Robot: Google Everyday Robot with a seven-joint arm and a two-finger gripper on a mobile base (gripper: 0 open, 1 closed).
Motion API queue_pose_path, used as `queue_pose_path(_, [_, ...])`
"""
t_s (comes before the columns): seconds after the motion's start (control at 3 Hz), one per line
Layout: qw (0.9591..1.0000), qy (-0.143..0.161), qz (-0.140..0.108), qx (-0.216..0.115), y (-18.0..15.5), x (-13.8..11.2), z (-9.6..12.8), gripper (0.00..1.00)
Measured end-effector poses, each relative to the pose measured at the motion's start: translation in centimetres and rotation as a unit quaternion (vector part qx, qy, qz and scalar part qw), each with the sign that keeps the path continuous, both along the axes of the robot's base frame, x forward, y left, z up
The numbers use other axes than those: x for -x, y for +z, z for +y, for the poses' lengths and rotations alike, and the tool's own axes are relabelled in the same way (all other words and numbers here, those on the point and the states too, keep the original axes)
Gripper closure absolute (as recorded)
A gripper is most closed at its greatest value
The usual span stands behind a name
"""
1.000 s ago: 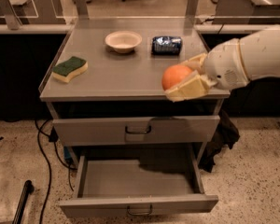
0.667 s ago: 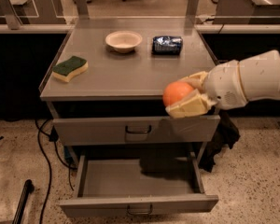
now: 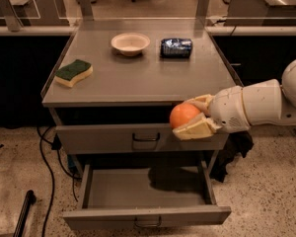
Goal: Place orange into middle drawer
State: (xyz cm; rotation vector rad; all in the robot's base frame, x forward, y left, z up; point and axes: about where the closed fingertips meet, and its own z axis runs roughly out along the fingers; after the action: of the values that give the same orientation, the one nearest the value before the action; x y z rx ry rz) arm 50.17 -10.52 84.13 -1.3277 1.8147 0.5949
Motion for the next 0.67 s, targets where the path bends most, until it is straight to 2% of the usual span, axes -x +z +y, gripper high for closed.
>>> queue_pose_path(0.33, [1.0, 0.005, 0.002, -0.005, -3.3, 0.6, -0.3, 1.0])
queue_pose_path(0.67, [0.9998, 0.006, 0.009, -0.014, -8.8, 1.6, -0.3, 1.0])
